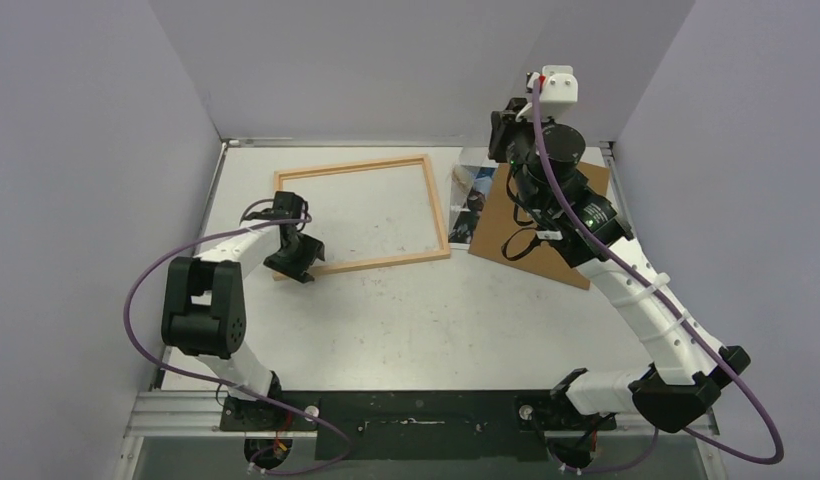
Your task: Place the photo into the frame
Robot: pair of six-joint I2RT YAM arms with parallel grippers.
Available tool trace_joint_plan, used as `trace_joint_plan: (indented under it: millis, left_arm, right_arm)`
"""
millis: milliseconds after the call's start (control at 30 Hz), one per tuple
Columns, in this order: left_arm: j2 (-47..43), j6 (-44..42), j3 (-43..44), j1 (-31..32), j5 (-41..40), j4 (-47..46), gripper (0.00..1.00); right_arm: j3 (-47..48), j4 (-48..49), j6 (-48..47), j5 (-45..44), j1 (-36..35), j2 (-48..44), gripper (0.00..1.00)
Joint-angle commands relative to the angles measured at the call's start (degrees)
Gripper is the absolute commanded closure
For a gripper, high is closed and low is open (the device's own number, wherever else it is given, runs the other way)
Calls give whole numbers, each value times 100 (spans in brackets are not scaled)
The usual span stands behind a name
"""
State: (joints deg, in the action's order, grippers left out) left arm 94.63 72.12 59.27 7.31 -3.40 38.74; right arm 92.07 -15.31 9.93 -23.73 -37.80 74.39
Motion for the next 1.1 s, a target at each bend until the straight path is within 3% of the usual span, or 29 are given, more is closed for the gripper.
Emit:
trace_joint_plan:
  millis: [0,167,467,567,733,933,1067]
  left_arm:
    - [224,295,444,-4,-610,86,47]
    - [611,146,651,7,-562,-6,43]
    - [703,-23,254,15,-426,-176,57]
    - [639,-313,228,1,-487,-170,68]
    - [561,-1232,365,-97,-626,5,98]
    - [351,-2461,333,-1048,-183,-87,100]
    - [449,-4096,783,-1657,841,-213,100]
  right_arm:
    - [109,91,-214,-4,54,-219,100]
    - [154,102,-272,74,62,-217,100]
    - [202,23,-178,179,71,-226,100]
    - [241,-73,-156,221,71,-227,100]
    - [267,-298,-162,263,80,-186,100]
    - [121,-305,-40,285,80,-296,100]
    - [34,-308,33,323,97,-361,100]
